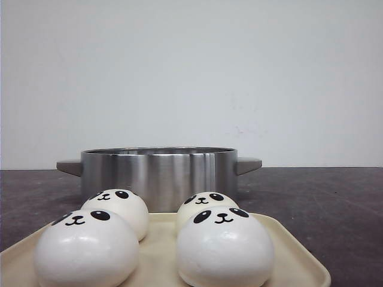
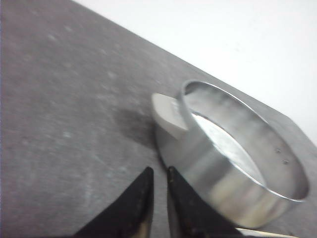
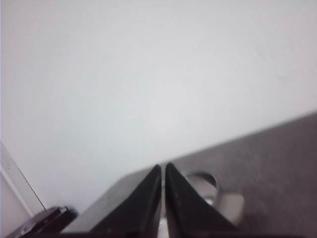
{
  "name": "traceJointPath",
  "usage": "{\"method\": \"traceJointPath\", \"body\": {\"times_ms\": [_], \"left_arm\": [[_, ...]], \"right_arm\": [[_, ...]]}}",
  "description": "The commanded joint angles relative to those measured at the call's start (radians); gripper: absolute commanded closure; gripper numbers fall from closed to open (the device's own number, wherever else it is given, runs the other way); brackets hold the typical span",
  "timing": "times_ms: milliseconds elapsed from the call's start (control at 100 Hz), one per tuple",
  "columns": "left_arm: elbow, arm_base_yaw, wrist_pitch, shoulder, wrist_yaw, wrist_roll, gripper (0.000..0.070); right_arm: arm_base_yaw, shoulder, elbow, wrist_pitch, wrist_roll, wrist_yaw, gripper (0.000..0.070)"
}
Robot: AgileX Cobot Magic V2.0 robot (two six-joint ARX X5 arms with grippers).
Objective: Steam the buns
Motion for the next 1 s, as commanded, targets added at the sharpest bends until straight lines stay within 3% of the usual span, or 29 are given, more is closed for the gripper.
{"method": "traceJointPath", "body": {"times_ms": [0,120,320,490,620,720,830,990], "left_arm": [[0.035,0.001,0.014,-0.001,-0.003,-0.059,0.0700],[0.051,0.001,0.021,-0.001,-0.050,-0.073,0.0700],[0.055,0.001,0.031,-0.001,-0.036,-0.090,0.0700],[0.055,0.001,0.075,-0.001,-0.049,-0.176,0.0700],[0.074,0.001,0.109,0.000,0.002,-0.243,0.0697],[0.145,0.001,0.076,0.018,0.074,-0.237,0.0691],[0.303,0.001,-0.090,0.090,0.113,-0.145,0.0691],[0.608,-0.002,-0.328,0.282,0.156,0.193,0.0691]], "right_arm": [[0.002,0.000,0.023,0.013,0.011,-0.001,0.0695],[0.002,0.000,0.058,0.009,-0.009,0.003,0.0695],[0.002,0.000,0.096,0.008,-0.012,0.002,0.0695],[0.002,0.000,0.147,-0.024,-0.048,0.002,0.0695],[0.002,0.002,0.245,-0.188,-0.101,0.001,0.0696],[0.002,0.028,0.367,-0.394,-0.183,-0.002,0.0696],[0.002,0.107,0.527,-0.589,-0.310,-0.002,0.0696],[0.002,0.257,0.740,-0.774,-0.457,0.011,0.0696]]}}
